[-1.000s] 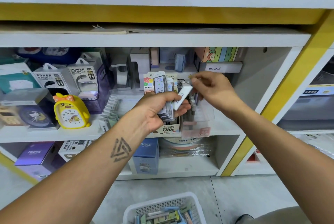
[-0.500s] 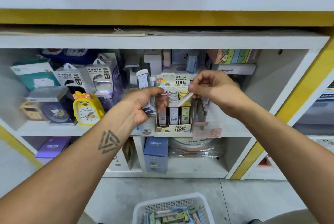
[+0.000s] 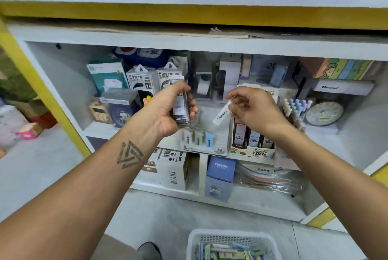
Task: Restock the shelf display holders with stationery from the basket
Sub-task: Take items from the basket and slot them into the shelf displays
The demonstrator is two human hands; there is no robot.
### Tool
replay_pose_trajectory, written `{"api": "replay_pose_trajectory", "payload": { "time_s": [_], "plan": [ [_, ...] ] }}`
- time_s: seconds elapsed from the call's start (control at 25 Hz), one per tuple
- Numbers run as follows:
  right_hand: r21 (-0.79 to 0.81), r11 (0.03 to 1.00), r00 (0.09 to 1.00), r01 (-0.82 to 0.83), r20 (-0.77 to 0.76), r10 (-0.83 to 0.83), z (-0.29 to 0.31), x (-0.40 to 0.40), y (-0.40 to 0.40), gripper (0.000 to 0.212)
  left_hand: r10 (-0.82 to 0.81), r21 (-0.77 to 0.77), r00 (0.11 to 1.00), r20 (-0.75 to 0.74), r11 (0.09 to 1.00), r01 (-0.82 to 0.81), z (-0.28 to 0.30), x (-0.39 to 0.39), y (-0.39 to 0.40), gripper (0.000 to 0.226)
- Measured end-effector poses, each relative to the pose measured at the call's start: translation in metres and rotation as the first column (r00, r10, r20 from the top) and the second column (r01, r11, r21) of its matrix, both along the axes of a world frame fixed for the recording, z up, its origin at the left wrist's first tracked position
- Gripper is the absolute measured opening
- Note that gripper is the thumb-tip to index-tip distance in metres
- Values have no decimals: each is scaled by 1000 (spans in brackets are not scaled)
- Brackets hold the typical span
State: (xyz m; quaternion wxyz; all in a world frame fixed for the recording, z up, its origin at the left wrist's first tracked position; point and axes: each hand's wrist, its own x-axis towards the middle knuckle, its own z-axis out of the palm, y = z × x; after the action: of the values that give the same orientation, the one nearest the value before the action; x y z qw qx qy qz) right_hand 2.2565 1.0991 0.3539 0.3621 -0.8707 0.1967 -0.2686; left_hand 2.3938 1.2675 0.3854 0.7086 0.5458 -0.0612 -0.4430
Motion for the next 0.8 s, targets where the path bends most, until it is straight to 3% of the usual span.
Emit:
{"api": "replay_pose_trajectory", "payload": {
  "time_s": [0.12, 0.24, 0.52, 0.8],
  "plan": [
    [-51, 999, 1000, -7, -9, 6, -7, 15, 4, 18, 21, -14, 997, -69, 1000, -22, -1, 11, 15, 19],
    [-216, 976, 999, 41, 23, -37, -13, 32, 6, 13, 23, -15, 993, -112, 1000, -25, -3, 19, 23, 26],
    [-453, 882, 987, 132, -19, -158, -23, 89, -9, 13, 7, 62, 999, -47, 998, -4, -4, 23, 23, 26],
    [-405, 914, 977, 34, -180, -116, -38, 123, -11, 9, 60, 73, 998, -11, 996, -59, -7, 31, 25, 32]
  ]
}}
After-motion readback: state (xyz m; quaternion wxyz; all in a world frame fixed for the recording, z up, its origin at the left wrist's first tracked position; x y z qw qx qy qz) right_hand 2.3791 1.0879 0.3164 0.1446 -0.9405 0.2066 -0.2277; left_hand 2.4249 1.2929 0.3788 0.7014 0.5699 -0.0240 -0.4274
